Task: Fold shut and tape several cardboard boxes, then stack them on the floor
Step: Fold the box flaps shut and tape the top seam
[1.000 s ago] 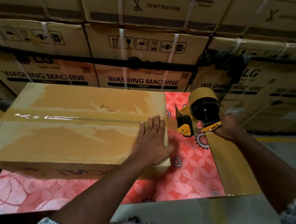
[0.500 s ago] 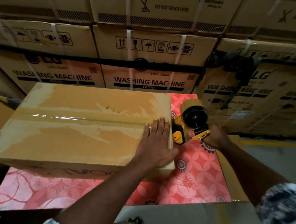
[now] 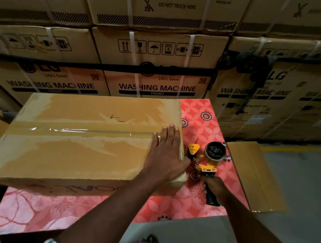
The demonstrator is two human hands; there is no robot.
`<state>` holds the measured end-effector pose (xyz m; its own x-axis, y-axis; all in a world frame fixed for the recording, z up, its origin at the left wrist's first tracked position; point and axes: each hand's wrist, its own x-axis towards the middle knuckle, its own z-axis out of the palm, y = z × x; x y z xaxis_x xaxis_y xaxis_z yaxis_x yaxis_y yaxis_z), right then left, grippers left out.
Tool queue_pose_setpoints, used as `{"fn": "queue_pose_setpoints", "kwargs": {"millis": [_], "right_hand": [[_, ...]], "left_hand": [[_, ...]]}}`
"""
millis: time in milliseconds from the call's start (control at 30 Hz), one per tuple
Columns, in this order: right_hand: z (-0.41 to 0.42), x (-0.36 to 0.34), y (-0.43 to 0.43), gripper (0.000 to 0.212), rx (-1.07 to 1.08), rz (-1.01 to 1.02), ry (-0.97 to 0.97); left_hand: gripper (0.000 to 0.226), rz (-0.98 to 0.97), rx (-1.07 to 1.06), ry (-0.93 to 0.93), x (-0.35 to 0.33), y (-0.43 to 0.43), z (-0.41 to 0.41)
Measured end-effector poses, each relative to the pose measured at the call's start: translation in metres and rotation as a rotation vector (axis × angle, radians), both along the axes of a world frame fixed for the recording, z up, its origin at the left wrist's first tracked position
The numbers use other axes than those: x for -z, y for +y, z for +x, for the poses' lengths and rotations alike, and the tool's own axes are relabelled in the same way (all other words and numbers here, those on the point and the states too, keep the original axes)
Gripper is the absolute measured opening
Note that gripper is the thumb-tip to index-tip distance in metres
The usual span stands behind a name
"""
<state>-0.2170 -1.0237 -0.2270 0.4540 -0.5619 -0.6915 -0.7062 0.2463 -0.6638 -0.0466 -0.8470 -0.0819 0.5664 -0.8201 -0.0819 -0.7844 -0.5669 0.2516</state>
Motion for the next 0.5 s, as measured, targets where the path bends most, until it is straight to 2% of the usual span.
{"fn": "queue_pose_setpoints", "kwargs": {"millis": [67,133,200,267,300,333,367,433,500], "right_hand": [[-0.002,0.004,0.002,0.033,0.013,0.053,0.045],[-0.005,0.002,-0.004,0.058,-0.063,0.029,0.112],[-0.006,-0.019,-0.008,0.07,-0.306,-0.046,0.246],[0.001,-0.063,-0.009,0.05,-0.539,-0.168,0.381],[0.008,-0.086,-0.011,0.04,-0.576,-0.251,0.362],[0.019,-0.105,-0.01,0.036,-0.534,-0.334,0.258],[0.031,-0.124,-0.004,0.036,-0.448,-0.359,0.072],[0.057,-0.15,0.012,0.044,-0.167,-0.204,-0.35],[0.086,-0.163,0.037,0.022,-0.105,-0.089,-0.533]], "left_hand": [[0.097,0.003,-0.003,-0.007,0.0,0.0,0.001],[0.096,0.006,-0.005,-0.025,0.001,0.001,0.001],[0.091,-0.001,-0.005,-0.036,0.002,0.001,0.0],[0.085,-0.037,-0.014,-0.019,0.002,0.001,0.001],[0.081,-0.062,-0.024,-0.009,-0.001,0.001,0.001],[0.075,-0.092,-0.033,-0.004,-0.003,0.001,0.001],[0.07,-0.123,-0.041,0.0,-0.007,0.001,0.001],[0.066,-0.177,-0.048,0.015,-0.013,0.002,0.0],[0.063,-0.211,-0.043,0.017,-0.016,0.004,-0.002]]}}
